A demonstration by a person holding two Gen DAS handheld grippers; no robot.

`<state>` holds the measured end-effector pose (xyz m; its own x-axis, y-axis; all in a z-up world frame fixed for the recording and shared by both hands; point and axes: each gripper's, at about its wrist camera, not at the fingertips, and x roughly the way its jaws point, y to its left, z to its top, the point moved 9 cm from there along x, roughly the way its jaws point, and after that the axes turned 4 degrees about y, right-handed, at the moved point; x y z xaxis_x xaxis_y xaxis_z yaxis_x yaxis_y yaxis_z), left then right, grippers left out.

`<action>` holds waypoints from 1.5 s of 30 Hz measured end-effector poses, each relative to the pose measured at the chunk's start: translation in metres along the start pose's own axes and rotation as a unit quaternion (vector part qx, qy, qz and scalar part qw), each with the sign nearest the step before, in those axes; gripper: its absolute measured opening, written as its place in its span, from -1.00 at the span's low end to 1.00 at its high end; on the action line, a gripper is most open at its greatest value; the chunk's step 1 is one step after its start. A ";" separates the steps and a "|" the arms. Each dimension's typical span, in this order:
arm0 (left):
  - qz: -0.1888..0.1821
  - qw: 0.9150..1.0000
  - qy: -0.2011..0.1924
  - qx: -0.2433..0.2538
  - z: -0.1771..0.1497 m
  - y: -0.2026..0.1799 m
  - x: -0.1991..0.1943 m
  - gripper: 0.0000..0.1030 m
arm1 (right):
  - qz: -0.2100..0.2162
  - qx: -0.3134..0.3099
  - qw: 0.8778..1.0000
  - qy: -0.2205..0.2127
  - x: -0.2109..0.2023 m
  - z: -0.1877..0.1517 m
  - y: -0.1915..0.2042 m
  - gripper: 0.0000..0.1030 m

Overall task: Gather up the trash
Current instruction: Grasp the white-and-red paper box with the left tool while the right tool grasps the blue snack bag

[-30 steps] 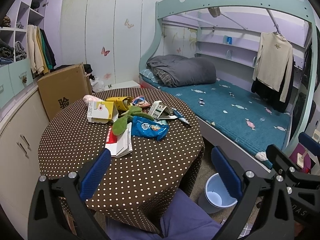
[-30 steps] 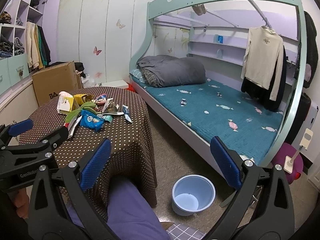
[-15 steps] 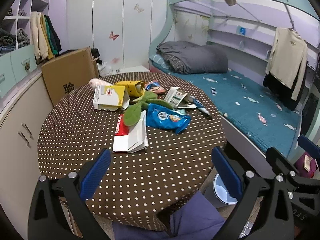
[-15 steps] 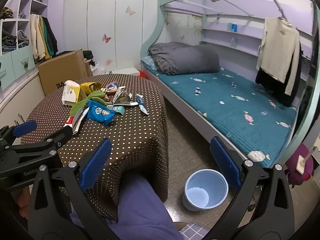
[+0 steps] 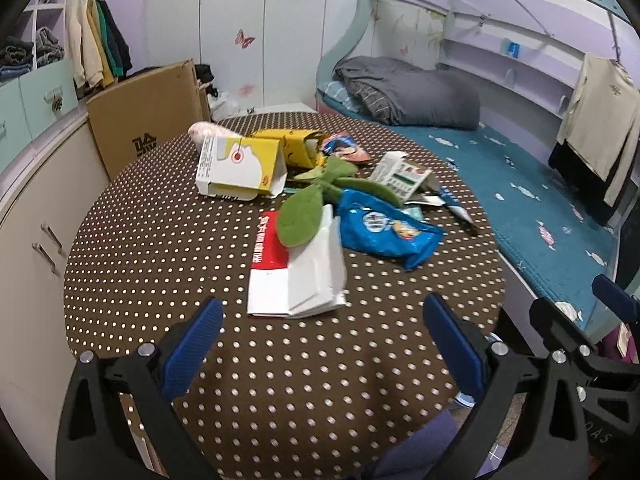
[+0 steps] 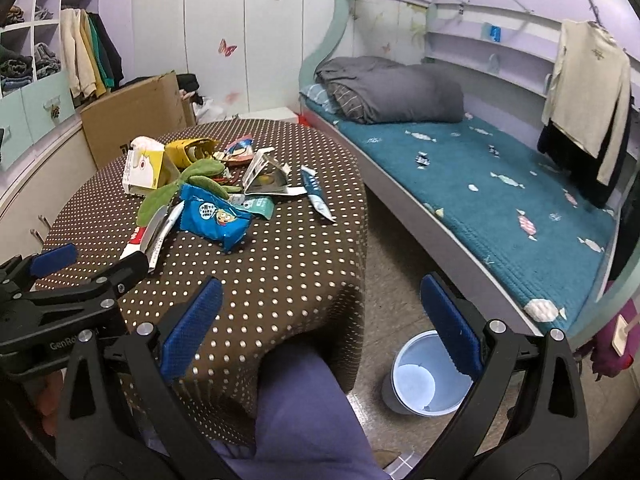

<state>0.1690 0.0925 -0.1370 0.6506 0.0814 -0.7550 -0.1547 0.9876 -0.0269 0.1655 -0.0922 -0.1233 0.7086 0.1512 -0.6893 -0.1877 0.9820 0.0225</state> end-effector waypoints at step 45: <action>0.068 0.993 0.031 -0.091 0.015 0.116 0.051 0.31 | 0.118 -0.061 0.989 0.067 0.118 0.035 0.099 0.01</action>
<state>0.1956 0.2131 -0.1684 0.5676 0.1988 -0.7989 -0.3745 0.9265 -0.0355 0.2546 0.0269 -0.1767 0.5405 0.3499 -0.7651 -0.4230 0.8991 0.1123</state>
